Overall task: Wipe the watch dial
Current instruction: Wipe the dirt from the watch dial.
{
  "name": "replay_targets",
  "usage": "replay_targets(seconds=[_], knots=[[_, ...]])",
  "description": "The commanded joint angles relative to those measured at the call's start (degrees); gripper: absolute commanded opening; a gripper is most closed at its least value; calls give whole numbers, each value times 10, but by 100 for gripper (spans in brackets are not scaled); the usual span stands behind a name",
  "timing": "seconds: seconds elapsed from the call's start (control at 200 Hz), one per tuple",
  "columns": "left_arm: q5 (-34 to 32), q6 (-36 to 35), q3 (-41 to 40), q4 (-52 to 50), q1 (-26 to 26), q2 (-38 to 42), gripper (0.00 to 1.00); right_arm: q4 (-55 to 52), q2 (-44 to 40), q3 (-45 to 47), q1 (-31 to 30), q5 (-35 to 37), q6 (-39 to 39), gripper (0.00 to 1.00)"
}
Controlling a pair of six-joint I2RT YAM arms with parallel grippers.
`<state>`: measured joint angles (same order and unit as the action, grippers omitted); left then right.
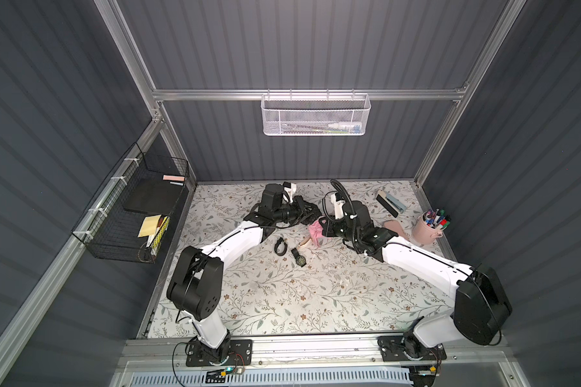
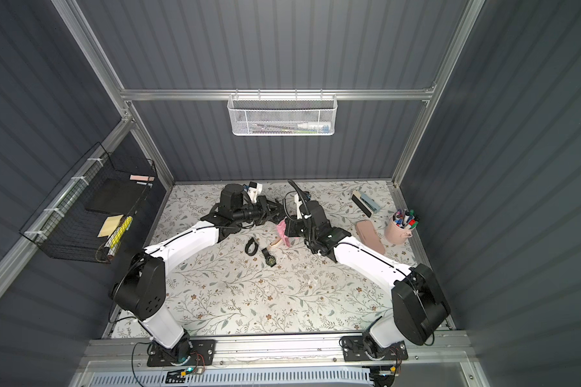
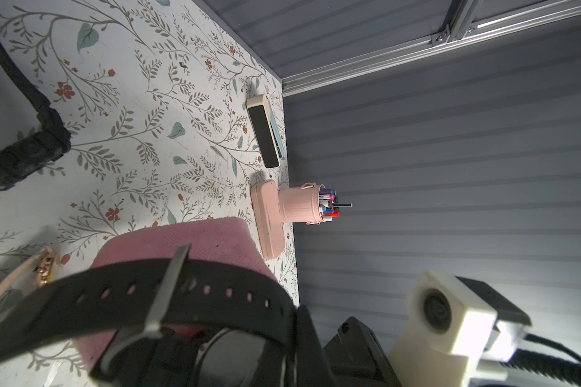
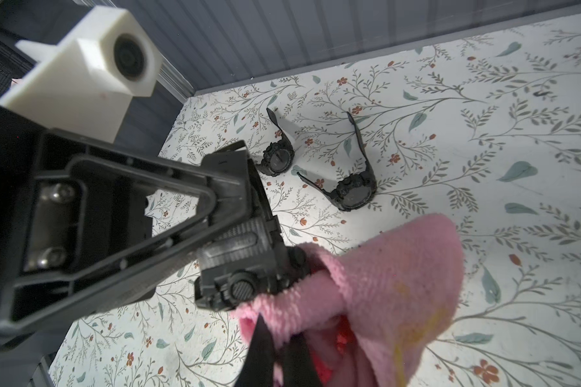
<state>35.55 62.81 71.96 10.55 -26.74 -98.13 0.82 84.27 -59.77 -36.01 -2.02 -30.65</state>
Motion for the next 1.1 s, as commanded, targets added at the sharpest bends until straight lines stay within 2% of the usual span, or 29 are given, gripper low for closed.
replay_targets(seconds=[0.0, 0.19, 0.395, 0.565, 0.805, 0.976, 1.076, 1.096], knots=[[42, -8, 23, -43, -7, -9, 0, 24, -26, 6, 17, 56, -5, 0], [45, -7, 35, -47, -4, -11, 0, 12, -64, 56, 18, 54, -13, 0], [57, 2, 37, -38, -2, -11, 0, -17, -84, 72, 18, -19, -2, 0], [58, 0, 36, -47, -2, -5, 0, 70, -107, 116, 17, -98, 23, 0], [57, -1, 25, -41, -2, -8, 0, 110, -106, 86, 13, -182, 41, 0], [47, 5, 19, -30, -3, -10, 0, 136, -70, 51, 11, -199, 33, 0], [43, 12, 12, -19, -8, -13, 0, 206, -50, 68, 11, -167, 9, 0], [43, 14, 9, -15, -9, -13, 0, 219, -42, 70, 10, -142, 3, 0]])
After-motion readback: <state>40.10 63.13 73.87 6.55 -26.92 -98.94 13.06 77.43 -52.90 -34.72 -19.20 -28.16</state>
